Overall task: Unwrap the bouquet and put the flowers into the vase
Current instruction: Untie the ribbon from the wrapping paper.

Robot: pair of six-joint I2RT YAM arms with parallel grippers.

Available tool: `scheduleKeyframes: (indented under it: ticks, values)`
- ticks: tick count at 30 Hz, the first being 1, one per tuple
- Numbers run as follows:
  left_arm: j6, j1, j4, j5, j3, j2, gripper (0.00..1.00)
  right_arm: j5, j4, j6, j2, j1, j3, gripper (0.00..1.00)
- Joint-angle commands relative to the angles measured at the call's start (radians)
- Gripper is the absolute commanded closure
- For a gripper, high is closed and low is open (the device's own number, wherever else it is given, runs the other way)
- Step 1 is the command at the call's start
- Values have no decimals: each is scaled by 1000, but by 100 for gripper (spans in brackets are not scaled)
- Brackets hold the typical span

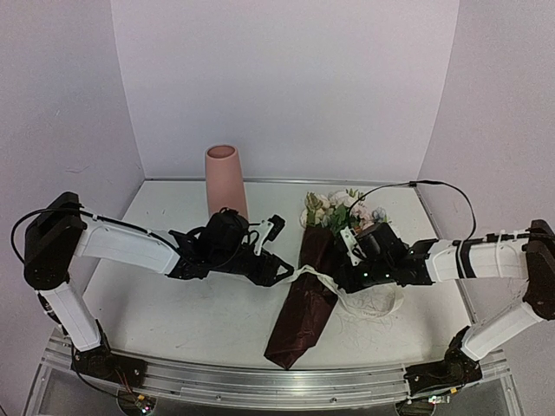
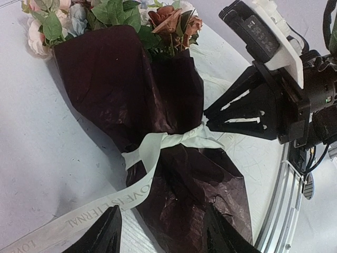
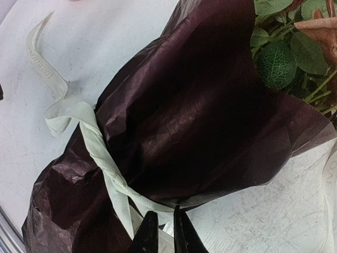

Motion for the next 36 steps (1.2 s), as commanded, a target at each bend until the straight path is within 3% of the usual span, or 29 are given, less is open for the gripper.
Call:
scheduleKeyframes:
  ticks: [1,5,10,20,29,33,36]
  values:
    - [53,2,-27,27,92,41,47,-28,31,-20,-16,6,19,79]
    - [67,-1,-74,38,144,75,49,-55,31,-45,29,6,63,68]
    - [69,-4,-77,54,158,95,51,-39,30,-54,83,6,109,69]
    - [90,-4,-125,41,207,170,61,-50,30,-48,75,6,92,99]
    - [113,-4,-154,22,272,236,59,-34,30,14,-51,6,-1,100]
    - [143,-3,-190,-42,314,286,70,-35,30,35,-69,6,-33,100]
    - [179,-3,-245,-72,369,328,86,-42,30,45,-66,7,-48,100]
